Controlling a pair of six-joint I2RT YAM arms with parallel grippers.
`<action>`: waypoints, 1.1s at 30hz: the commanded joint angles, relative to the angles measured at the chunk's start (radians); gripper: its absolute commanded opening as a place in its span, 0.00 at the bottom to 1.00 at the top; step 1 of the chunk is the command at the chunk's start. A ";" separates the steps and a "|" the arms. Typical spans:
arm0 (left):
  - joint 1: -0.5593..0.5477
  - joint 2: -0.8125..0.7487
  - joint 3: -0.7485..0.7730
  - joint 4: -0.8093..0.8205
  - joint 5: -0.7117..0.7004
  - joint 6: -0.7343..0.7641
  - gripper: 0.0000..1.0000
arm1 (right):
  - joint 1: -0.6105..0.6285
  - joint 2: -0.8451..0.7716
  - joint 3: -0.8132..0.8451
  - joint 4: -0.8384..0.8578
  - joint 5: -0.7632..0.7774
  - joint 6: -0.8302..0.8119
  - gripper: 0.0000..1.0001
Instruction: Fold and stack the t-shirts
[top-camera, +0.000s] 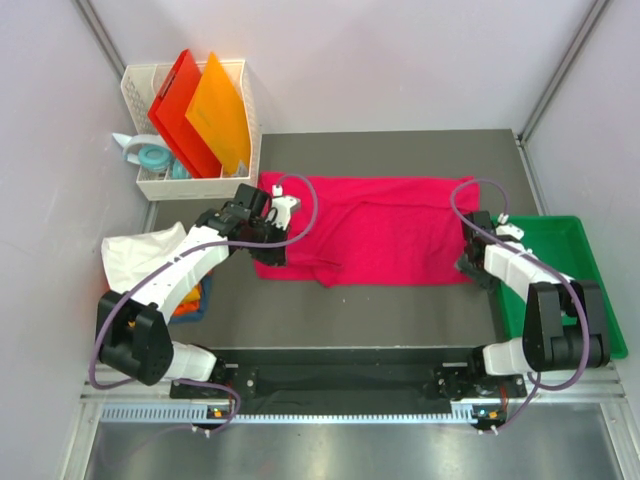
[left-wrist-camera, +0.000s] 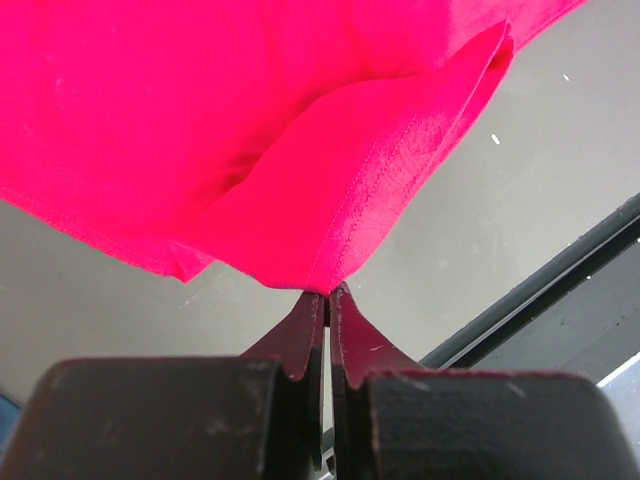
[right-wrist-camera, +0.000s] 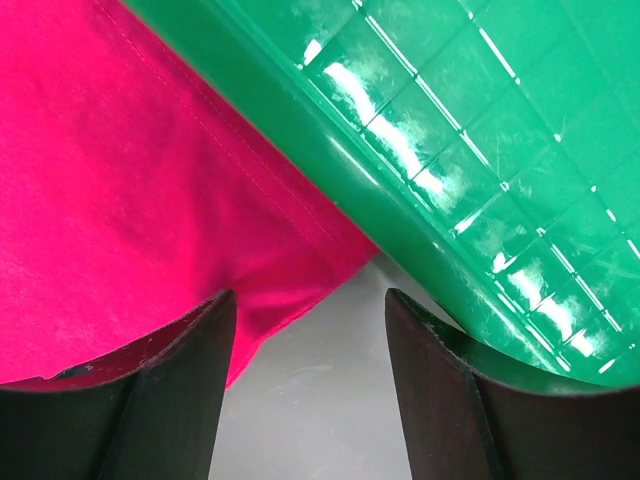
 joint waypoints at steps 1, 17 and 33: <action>0.008 -0.019 -0.004 0.047 0.005 -0.006 0.00 | -0.038 -0.001 0.045 0.036 0.043 -0.028 0.61; 0.015 0.006 0.000 0.059 0.000 -0.017 0.00 | -0.153 0.039 0.051 0.025 0.018 -0.049 0.53; 0.022 -0.002 0.002 0.051 -0.005 -0.014 0.00 | -0.179 0.083 0.037 0.031 -0.045 -0.052 0.00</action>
